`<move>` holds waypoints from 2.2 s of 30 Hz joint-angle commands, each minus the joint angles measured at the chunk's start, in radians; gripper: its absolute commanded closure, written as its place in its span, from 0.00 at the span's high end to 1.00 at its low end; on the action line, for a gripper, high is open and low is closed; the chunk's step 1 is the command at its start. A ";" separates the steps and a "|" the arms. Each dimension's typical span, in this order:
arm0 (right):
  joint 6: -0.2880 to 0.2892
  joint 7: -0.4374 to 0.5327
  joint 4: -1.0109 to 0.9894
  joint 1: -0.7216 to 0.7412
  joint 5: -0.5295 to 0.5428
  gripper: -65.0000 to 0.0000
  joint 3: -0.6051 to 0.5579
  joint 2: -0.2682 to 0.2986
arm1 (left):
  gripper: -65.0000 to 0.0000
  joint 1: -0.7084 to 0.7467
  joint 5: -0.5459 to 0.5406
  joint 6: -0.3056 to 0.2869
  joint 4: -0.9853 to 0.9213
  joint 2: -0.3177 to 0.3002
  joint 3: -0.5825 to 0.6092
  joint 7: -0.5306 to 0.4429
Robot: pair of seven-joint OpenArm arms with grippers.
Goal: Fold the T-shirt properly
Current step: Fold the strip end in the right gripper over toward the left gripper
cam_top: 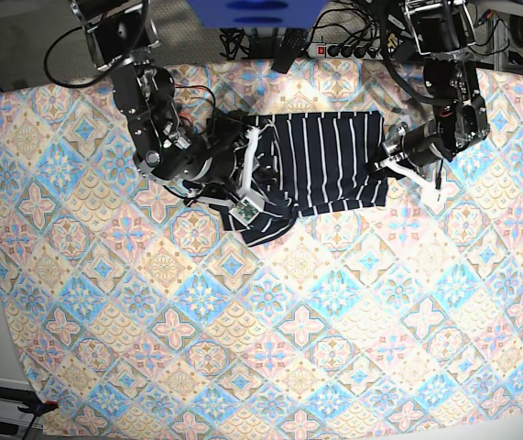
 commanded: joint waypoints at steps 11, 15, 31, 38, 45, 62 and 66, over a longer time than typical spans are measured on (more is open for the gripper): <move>0.004 0.020 0.116 -0.029 0.014 0.02 0.093 0.147 | 0.00 -0.027 0.032 -0.011 0.012 0.073 0.024 0.003; 0.004 0.023 0.144 -0.047 0.014 0.02 0.099 0.150 | 0.00 -0.036 0.067 -0.011 0.012 0.085 0.024 0.003; 0.004 0.031 0.158 -0.029 0.013 0.02 -0.008 0.037 | 0.00 -0.039 0.067 -0.011 0.011 0.085 0.024 0.003; 0.005 0.031 0.150 -0.010 0.010 0.02 -0.026 -0.009 | 0.00 -0.039 0.067 -0.011 0.011 0.085 0.024 0.003; 0.005 0.032 0.055 0.059 0.008 0.03 -0.102 -0.037 | 0.00 -0.039 0.067 -0.011 0.011 0.085 0.024 0.003; 0.004 0.034 -0.026 0.106 0.008 0.35 -0.109 -0.037 | 0.15 -0.038 0.064 -0.011 0.012 0.078 0.015 0.003; 0.004 0.034 0.017 0.100 0.008 0.40 -0.103 -0.037 | 0.23 -0.038 0.064 -0.011 0.012 0.078 0.015 0.003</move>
